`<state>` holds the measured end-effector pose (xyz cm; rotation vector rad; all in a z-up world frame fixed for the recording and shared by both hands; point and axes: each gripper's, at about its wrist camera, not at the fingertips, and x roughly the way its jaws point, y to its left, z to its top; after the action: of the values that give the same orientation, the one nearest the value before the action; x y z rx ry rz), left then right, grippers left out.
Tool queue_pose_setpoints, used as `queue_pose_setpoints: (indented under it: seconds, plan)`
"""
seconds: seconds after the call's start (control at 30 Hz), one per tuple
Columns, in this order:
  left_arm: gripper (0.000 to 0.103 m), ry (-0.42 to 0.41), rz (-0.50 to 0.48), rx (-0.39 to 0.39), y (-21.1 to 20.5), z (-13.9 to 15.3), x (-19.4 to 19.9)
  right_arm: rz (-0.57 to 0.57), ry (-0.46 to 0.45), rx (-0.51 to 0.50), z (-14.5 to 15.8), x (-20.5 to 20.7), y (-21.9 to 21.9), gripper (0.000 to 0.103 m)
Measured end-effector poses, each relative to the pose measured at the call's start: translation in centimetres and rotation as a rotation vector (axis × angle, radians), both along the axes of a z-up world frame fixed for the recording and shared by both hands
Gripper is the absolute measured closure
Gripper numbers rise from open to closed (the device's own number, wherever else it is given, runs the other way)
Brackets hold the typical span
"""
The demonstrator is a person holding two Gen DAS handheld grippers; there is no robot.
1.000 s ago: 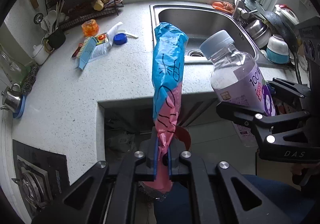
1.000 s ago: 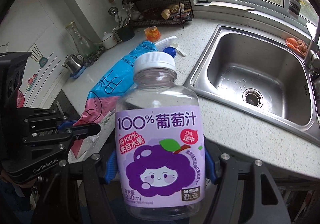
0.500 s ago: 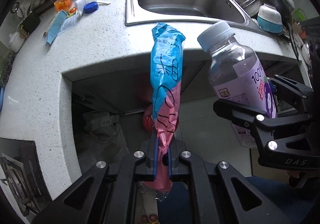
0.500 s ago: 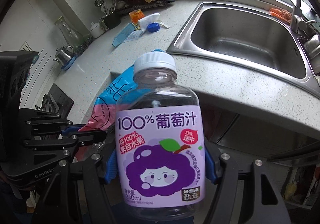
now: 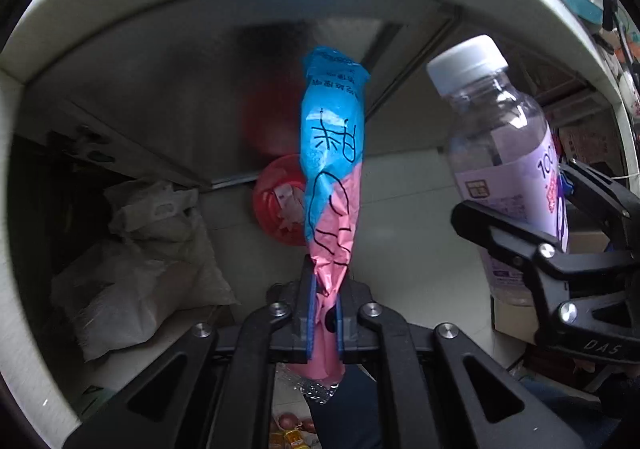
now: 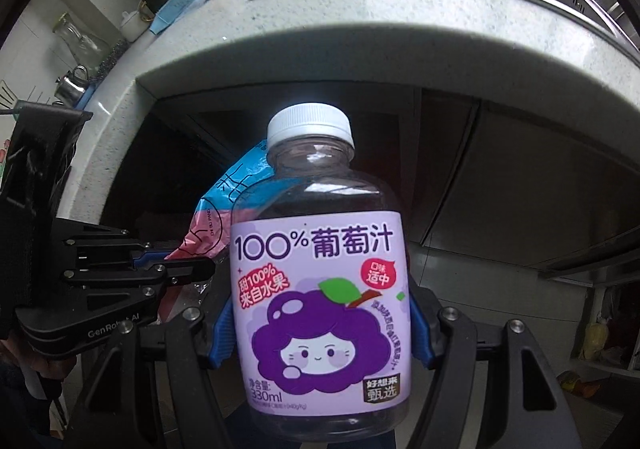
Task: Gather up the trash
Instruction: 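Carry the bag and bottle down toward the red bin with both grippers, then open the left gripper to drop the bag while the right drops the bottle into the bin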
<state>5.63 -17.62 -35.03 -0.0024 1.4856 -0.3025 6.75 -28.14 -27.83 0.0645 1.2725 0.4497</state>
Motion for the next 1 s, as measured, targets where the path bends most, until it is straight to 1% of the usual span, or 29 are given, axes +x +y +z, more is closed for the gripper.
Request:
queue_pose_setpoints:
  seconds: [0.17, 0.27, 0.33, 0.43, 0.5, 0.6, 0.67, 0.73, 0.77, 0.87, 0.93, 1.0]
  plan:
    - [0.097, 0.012, -0.024, 0.021, -0.8, -4.9, 1.3, -0.012, 0.032, -0.022, -4.5, 1.1, 0.7, 0.038]
    - [0.097, 0.023, -0.036, 0.011, -1.0, -7.5, 1.8, -0.029, 0.049, -0.033, -6.6, 1.9, 0.9, 0.038]
    - [0.097, 0.041, -0.049, 0.022, -1.2, -9.2, 2.0, -0.042, 0.058, -0.040, -8.0, 2.0, 0.8, 0.038]
    - [0.097, 0.048, -0.069, 0.029, -1.4, -11.1, 2.2, -0.060, 0.069, -0.056, -9.7, 2.5, 1.0, 0.038]
    - [0.096, 0.047, -0.086, 0.032, -1.7, -12.3, 2.3, -0.069, 0.059, -0.076, -10.4, 2.6, 1.2, 0.038]
    - [0.093, 0.048, -0.099, 0.058, -2.0, -13.4, 2.4, -0.086, 0.064, -0.070, -11.3, 2.2, 1.0, 0.037]
    - [0.083, 0.055, -0.105, 0.074, -2.2, -14.1, 2.7, -0.095, 0.070, -0.066, -11.7, 2.1, 1.1, 0.037]
    - [0.069, 0.050, -0.103, 0.077, -2.3, -14.5, 3.1, -0.104, 0.077, -0.067, -12.0, 2.1, 1.3, 0.037]
    - [0.059, 0.047, -0.101, 0.080, -2.3, -14.5, 3.4, -0.106, 0.076, -0.069, -12.1, 1.9, 1.0, 0.037]
    - [0.042, 0.035, -0.097, 0.076, -2.1, -14.0, 3.6, -0.118, 0.071, -0.071, -12.0, 1.7, 0.5, 0.037]
    - [0.038, 0.033, -0.098, 0.098, -2.0, -13.4, 3.6, -0.130, 0.085, -0.069, -11.9, 1.7, 0.0, 0.038]
    - [0.038, 0.032, -0.111, 0.107, -2.0, -12.6, 3.4, -0.141, 0.098, -0.061, -11.9, 2.0, -0.1, 0.038]
